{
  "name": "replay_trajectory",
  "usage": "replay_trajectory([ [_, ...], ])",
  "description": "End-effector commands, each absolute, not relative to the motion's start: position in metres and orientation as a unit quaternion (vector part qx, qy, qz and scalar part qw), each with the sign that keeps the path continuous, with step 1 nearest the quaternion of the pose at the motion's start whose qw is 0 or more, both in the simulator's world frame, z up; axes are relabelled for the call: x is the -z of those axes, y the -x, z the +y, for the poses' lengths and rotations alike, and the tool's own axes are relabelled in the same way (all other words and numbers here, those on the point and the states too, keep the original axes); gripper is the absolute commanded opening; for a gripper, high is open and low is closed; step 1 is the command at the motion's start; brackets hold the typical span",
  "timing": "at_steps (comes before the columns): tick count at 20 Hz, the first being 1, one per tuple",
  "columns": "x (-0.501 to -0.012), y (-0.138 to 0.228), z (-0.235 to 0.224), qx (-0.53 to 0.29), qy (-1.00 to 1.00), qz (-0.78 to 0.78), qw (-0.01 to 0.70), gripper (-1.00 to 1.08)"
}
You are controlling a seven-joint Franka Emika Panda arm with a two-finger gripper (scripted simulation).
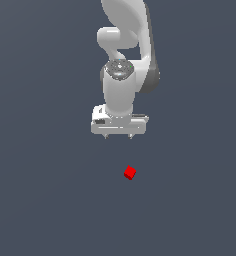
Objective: Pick up the red cube and move it to a goal position.
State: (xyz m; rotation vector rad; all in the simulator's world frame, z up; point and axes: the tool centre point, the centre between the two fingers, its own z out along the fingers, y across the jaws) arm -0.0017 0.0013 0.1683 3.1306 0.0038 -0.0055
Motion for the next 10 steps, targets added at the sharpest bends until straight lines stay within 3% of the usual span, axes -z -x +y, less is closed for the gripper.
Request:
replay_trajectory([
  [1, -0.168, 0.002, 0.001, 0.002, -1.0, 0.001, 0.005, 1.0],
  [10, -0.156, -0.004, 0.008, 0.002, -1.0, -0.021, 0.005, 1.0],
])
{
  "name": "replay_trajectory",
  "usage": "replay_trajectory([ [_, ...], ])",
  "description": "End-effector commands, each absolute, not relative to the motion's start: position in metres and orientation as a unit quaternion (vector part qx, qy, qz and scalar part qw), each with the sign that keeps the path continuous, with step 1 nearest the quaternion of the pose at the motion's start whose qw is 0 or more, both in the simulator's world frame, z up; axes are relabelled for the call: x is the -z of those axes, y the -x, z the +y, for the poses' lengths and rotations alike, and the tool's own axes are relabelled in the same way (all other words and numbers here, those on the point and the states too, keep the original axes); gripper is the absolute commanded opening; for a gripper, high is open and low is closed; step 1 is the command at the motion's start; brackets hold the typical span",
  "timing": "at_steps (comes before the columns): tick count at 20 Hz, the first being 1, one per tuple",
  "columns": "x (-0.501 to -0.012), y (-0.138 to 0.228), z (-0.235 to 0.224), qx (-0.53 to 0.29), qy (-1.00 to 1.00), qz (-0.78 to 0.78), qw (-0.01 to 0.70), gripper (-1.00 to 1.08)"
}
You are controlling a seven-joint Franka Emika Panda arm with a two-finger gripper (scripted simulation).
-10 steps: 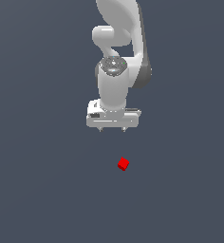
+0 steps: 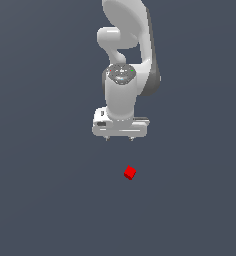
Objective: Pick up the red cube and move it to a goal position.
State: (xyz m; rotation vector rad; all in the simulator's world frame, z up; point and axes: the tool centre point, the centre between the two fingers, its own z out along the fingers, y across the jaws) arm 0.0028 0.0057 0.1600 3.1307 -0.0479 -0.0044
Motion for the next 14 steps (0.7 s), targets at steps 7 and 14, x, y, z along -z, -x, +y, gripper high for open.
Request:
replay_trajectory([
  [7, -0.13, -0.019, 0.021, 0.001, -0.997, -0.072, 0.005, 1.0],
  [14, -0.09, -0.044, 0.037, 0.001, -0.989, -0.148, 0.003, 1.0],
])
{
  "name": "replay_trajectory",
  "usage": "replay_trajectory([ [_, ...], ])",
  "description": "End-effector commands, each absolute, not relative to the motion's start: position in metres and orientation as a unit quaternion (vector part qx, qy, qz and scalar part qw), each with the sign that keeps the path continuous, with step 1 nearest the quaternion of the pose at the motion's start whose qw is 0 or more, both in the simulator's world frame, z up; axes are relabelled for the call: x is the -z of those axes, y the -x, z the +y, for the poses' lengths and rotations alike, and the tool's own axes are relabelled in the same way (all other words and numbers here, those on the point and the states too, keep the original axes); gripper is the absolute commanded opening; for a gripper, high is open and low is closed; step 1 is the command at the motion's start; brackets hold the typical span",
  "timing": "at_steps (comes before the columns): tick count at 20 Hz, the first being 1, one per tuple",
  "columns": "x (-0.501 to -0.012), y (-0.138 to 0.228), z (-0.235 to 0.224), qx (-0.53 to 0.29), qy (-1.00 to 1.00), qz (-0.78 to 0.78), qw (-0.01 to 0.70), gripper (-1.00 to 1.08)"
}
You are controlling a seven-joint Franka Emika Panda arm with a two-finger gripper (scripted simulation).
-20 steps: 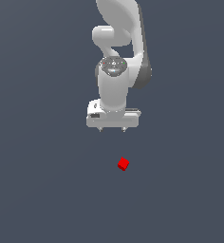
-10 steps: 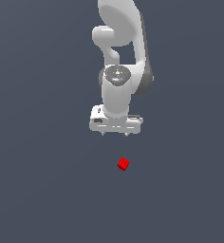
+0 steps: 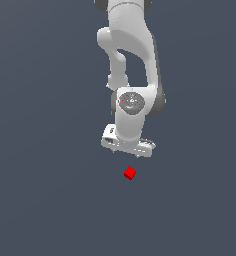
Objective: Pick up the red cube and move it to a goal position.
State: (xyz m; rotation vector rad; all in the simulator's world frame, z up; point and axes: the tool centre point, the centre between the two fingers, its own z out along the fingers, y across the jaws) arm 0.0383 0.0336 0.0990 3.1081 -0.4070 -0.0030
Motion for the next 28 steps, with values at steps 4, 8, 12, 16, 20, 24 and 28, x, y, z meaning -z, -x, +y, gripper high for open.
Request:
replay_trajectory([
  [4, -0.066, -0.061, 0.045, 0.0, -0.981, -0.193, 0.002, 1.0],
  [8, -0.047, -0.075, 0.05, 0.0, -0.973, -0.229, 0.002, 1.0],
  [12, -0.033, -0.085, 0.052, 0.0, -0.967, -0.255, 0.001, 1.0],
  [16, -0.025, -0.092, 0.054, 0.0, -0.963, -0.271, 0.0, 1.0],
  [20, -0.021, -0.096, 0.054, 0.0, -0.96, -0.279, 0.0, 1.0],
  [24, -0.02, -0.097, 0.054, 0.0, -0.96, -0.281, 0.0, -1.0],
  [28, -0.02, -0.097, 0.054, 0.0, -0.96, -0.281, 0.0, -1.0],
])
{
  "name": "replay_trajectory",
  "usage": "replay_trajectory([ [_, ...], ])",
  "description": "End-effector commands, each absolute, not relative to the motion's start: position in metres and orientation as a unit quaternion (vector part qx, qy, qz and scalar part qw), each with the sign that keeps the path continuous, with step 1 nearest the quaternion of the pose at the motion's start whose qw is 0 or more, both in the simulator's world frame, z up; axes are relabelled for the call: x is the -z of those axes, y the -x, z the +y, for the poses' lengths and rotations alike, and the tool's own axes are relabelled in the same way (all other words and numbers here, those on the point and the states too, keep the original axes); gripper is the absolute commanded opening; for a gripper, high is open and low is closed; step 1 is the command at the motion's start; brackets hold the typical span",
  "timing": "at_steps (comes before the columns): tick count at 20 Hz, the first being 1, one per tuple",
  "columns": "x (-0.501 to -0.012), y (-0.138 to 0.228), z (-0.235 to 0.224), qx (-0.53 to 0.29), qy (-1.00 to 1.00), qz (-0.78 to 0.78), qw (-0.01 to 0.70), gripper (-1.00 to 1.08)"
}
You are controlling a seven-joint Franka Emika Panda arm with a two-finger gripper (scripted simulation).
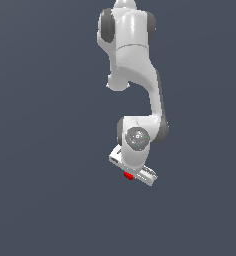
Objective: Pick up the red cube and move it to a goal position.
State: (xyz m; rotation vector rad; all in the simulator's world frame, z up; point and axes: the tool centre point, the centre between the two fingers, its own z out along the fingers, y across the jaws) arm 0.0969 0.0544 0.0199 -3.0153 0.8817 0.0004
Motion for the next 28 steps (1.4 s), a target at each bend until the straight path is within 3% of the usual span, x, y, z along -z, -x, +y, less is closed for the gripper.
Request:
replay_trajectory([
  [1, -0.02, -0.097, 0.054, 0.0, 0.96, 0.281, 0.0, -1.0],
  [15, -0.044, -0.096, 0.051, 0.0, 0.96, 0.281, 0.0, -1.0],
  [28, -0.166, -0.089, 0.035, 0.0, 0.96, 0.281, 0.0, -1.0],
])
